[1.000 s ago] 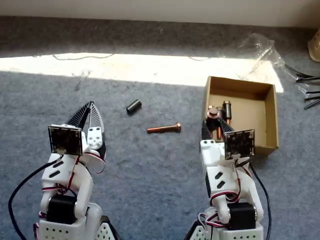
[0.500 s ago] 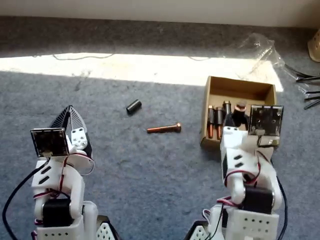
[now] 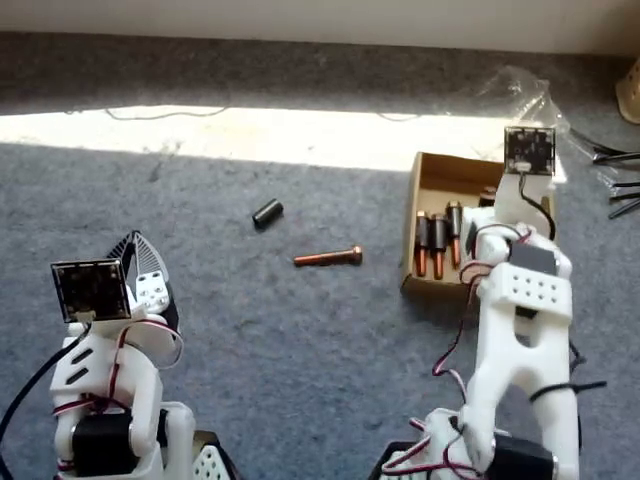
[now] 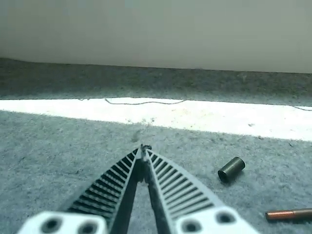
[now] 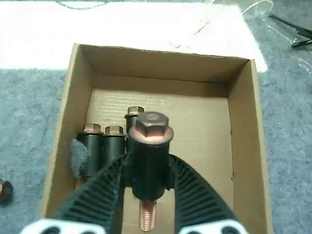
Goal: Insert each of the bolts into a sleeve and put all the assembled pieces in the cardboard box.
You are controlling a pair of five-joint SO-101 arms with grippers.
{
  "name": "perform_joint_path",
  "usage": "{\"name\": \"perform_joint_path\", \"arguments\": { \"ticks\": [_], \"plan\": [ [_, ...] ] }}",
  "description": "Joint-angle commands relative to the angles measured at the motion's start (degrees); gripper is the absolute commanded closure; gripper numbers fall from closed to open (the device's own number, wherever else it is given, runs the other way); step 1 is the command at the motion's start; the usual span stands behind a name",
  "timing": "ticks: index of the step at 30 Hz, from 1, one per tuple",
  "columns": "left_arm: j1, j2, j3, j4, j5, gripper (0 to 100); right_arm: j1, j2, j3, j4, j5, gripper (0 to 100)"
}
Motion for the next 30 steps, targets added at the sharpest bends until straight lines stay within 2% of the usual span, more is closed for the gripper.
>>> {"name": "perform_joint_path", "arguments": {
  "ticks": [1,6,14,19,26,30],
  "plan": [
    [-0.40,0.22,-2.86,0.18,-0.35,100,0.66,7.60,-8.84,-1.80,0.62,99.2],
    [-0.40,0.22,-0.13,-0.35,-0.44,100,0.84,18.07,-16.92,-0.57,0.62,99.2],
    [-0.40,0.22,5.14,-7.38,-0.53,100,0.84,30.46,-30.29,8.31,0.70,99.2],
    [-0.40,0.22,5.23,-7.65,-0.53,100,0.75,35.56,-37.32,14.29,5.27,99.2],
    [-0.40,0.22,5.23,-7.65,-0.53,100,1.54,40.04,-42.42,18.95,5.80,99.1],
    [-0.40,0.22,5.23,-7.65,-0.53,100,1.54,40.66,-43.56,20.97,5.80,91.8]
  ]
}}
